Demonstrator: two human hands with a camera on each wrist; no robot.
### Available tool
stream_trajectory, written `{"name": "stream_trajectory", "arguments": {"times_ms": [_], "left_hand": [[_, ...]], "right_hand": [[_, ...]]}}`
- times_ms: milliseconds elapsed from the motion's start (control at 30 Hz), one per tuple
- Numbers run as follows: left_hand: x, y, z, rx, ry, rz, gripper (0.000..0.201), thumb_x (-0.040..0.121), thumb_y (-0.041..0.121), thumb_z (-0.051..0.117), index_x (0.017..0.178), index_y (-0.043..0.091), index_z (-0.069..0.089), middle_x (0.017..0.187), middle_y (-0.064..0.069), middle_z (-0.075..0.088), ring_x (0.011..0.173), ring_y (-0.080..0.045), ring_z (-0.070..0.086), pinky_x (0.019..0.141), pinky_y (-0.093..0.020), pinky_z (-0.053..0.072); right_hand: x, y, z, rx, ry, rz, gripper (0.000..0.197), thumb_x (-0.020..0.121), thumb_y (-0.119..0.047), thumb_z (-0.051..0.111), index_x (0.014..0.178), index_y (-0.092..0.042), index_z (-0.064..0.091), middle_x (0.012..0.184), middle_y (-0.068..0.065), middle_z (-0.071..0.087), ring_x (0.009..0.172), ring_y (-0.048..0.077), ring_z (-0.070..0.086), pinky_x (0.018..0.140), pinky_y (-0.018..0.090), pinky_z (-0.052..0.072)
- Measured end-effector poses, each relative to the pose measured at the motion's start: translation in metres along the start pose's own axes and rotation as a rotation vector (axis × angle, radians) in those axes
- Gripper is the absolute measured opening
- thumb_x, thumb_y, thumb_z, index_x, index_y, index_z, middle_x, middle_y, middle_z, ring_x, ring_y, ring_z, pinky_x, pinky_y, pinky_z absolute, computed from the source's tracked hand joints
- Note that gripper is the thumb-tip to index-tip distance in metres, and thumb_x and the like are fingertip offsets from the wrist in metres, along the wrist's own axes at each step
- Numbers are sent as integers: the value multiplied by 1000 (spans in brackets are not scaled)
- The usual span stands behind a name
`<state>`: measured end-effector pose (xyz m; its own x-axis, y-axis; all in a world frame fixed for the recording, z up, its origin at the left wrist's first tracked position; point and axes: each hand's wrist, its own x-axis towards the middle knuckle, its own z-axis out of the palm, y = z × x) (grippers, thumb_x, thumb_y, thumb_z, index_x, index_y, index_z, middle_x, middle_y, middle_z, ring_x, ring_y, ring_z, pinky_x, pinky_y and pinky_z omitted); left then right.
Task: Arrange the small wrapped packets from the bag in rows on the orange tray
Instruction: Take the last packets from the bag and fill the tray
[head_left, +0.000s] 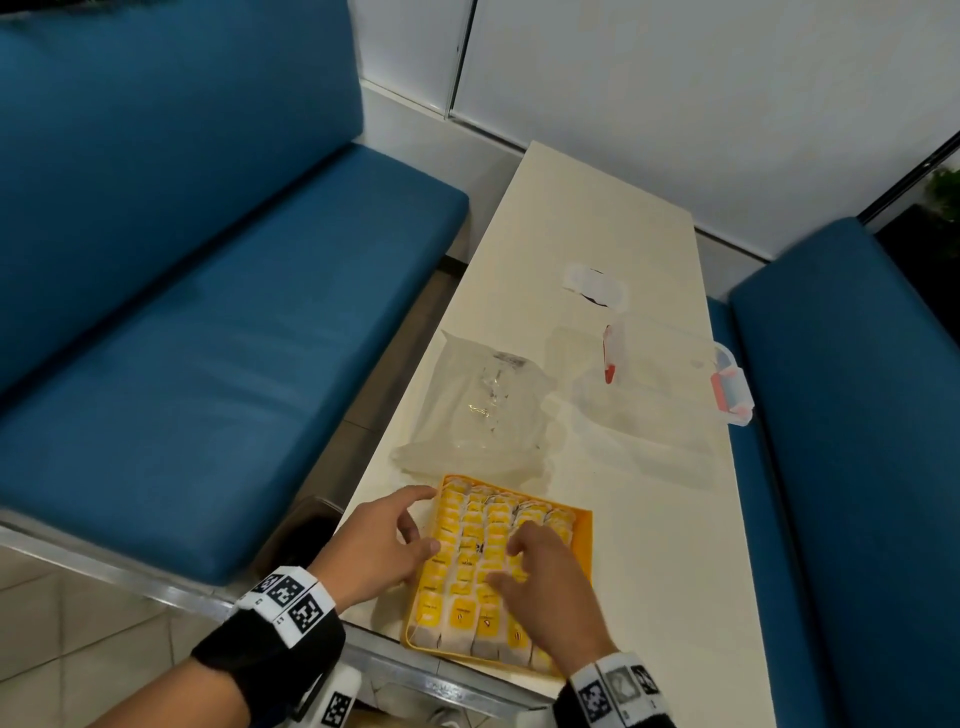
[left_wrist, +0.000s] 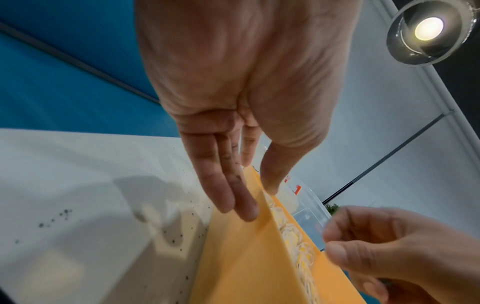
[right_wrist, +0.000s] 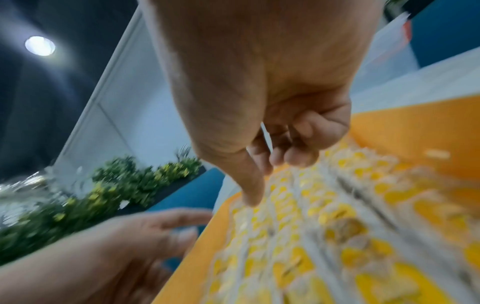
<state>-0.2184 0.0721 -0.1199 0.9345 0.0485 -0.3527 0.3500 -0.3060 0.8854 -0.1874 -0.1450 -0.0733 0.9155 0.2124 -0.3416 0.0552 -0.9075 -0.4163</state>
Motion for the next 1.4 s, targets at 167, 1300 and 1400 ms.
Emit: {"name": "stream_trajectory", "arguments": {"times_ms": [167,1300,1400], "left_hand": [[-2,7,0,3,-33,-51,58,91,18,74,142,33,52,91,-3,71,64,-20,74,59,-30,61],[102,20,-67,-70,219,134,27,101,34,59,125,41,68,121,16,70,112,-6,66,98,-29,52],[93,30,-79,-218,97,238,47,93,45,68,139,40,57,136,23,58,125,2,57,106,-29,48]], "right_hand": [[0,41,-24,63,272,190,37,94,-19,61,129,-19,49,126,4,48,101,23,63,80,34,51],[159,-84,-38,325,-159,-25,38,97,-37,49,132,-24,60,113,-3,67,100,16,64,97,38,53],[158,-115,-33,603,-247,-32,26,101,-23,46,114,-16,67,99,5,71,86,18,68,80,35,60]]}}
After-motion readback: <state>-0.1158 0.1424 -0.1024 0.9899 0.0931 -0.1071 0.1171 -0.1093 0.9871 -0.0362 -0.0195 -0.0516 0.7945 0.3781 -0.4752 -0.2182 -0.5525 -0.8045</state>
